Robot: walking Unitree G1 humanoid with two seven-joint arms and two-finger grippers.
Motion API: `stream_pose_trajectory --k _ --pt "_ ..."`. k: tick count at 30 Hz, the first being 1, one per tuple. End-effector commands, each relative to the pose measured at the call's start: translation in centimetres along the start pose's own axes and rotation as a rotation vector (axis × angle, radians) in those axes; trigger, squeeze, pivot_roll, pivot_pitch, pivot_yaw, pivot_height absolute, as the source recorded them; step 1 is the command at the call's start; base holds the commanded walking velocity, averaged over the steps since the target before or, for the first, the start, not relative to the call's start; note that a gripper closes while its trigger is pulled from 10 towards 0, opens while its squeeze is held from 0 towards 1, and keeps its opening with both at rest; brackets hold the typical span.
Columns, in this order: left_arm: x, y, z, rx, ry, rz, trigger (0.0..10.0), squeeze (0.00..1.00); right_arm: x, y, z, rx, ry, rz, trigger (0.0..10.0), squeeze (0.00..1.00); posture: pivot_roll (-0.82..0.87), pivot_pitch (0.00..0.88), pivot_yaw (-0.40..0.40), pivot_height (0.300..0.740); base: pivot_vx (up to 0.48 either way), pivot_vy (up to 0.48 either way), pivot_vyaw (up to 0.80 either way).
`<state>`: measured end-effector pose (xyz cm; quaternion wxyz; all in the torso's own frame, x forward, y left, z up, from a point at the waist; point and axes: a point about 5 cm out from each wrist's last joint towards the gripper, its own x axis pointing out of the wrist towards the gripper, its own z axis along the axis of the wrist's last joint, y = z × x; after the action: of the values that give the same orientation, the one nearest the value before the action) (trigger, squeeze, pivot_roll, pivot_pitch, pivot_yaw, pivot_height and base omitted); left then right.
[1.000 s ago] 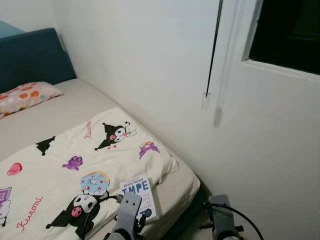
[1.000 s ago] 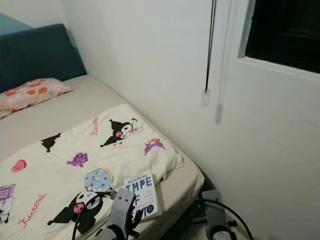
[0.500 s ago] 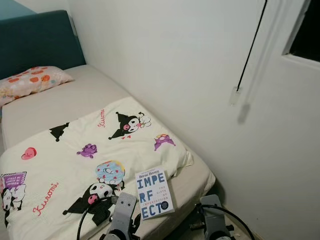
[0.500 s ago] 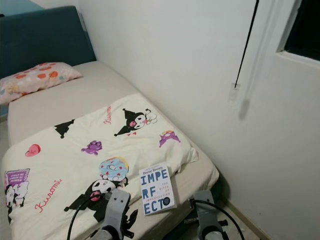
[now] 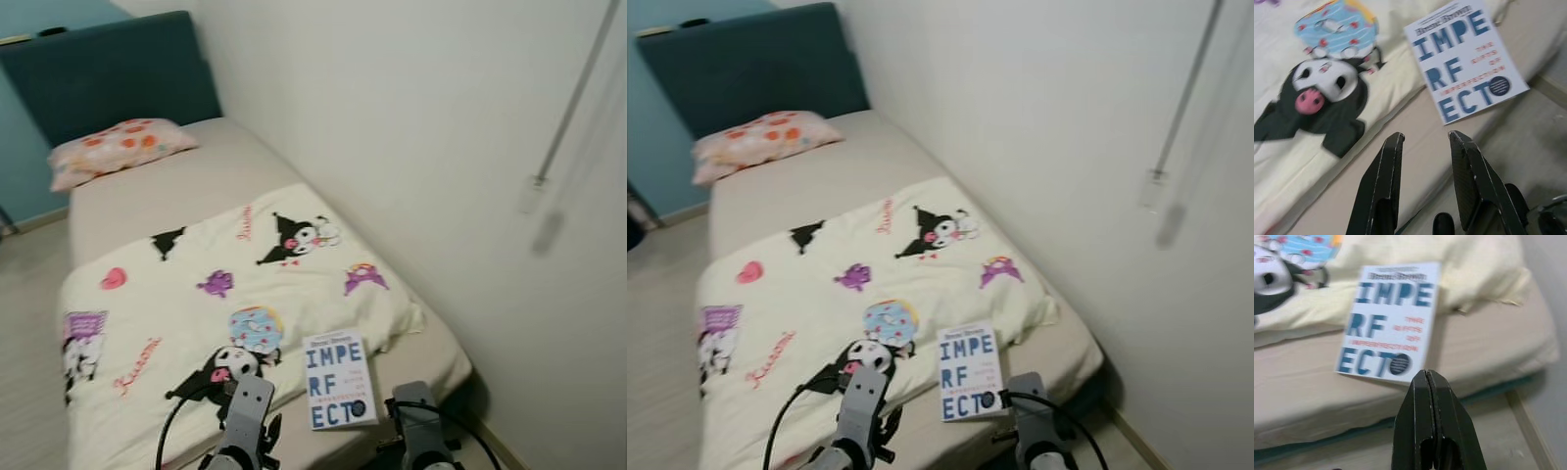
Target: Clean up the room
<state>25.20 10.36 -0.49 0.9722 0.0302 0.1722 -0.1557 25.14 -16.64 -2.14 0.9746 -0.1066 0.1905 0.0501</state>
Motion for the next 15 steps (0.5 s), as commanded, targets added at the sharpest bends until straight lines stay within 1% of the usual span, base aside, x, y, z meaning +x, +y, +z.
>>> stream_pose_trajectory --k 1,10,15 --pt "-0.39 0.15 -0.63 0.010 0.018 0.002 10.0 0.00 -0.31 0.28 -0.49 0.002 0.011 0.006 10.0 0.00 -0.07 0.123 0.056 0.740 0.000 0.000 0.80" --pt "-0.43 0.24 -0.52 0.018 0.013 -0.001 10.0 0.00 -0.34 0.21 -0.43 0.006 0.000 0.002 10.0 0.00 -0.07 0.110 0.061 0.740 0.000 0.000 0.80" --pt "-0.67 0.71 -0.83 0.015 0.022 0.022 10.0 0.00 -0.36 0.22 -0.47 0.008 0.001 0.001 10.0 0.00 -0.07 0.105 0.062 0.740 0.000 0.000 0.80"
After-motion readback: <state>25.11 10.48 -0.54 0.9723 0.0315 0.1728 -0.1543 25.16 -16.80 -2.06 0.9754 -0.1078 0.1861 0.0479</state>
